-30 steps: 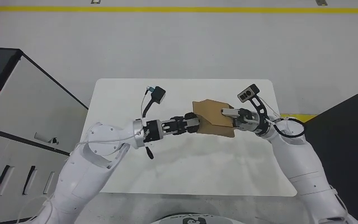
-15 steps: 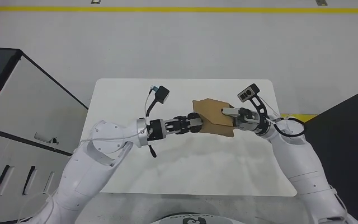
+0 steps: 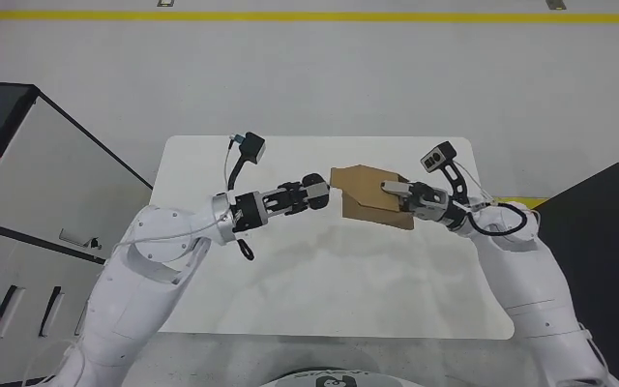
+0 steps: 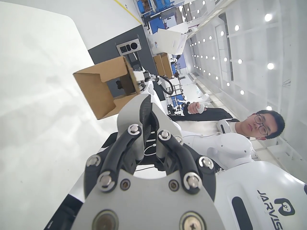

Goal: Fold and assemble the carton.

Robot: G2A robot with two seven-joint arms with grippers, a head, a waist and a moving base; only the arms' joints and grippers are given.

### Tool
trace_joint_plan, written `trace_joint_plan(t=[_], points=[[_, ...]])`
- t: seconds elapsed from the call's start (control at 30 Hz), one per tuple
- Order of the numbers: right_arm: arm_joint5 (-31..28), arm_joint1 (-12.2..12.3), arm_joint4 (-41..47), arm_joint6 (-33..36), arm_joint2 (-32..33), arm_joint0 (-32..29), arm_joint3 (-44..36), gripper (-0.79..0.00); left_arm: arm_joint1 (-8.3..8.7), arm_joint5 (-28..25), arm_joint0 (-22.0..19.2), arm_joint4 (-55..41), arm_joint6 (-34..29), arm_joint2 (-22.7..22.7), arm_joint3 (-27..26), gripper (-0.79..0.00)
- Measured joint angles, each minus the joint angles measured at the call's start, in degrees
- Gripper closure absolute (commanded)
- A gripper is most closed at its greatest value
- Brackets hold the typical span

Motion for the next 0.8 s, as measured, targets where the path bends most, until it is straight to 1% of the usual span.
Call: trace_joint_plan(t=[0.13,0.27,0.37,0.57,0.7,0.8], points=[[-0.4,0.2,-3.9,-0.9,-0.2,-0.7,-1.7,0.0,-0.08,0.3,-0.4,1.3,0.1,1.1,-0.4,0.0],[-1.2,0.3,-5.5,-1.0,-0.4,-1.3,-2.9,0.0,-0.22,0.5,-1.1,2.1,0.4,2.1,-0.1,0.0],[-2.7,0.3,-4.8,-0.3,-0.2,-1.7,-3.5,0.0,-0.28,0.8,-1.3,2.4,0.5,2.7,0.5,0.0],[-5.5,0.2,0.5,1.7,0.6,-2.5,-3.5,0.0,-0.36,1.0,-1.3,1.4,0.1,3.1,1.1,0.0],[-6.3,0.2,2.4,2.8,0.7,-2.6,-3.3,0.0,-0.37,0.8,-1.0,1.1,-0.1,3.3,1.0,0.0],[-5.7,0.2,2.4,3.0,0.6,-2.4,-2.8,0.0,-0.37,0.4,-0.8,0.5,0.2,2.9,0.7,0.0]])
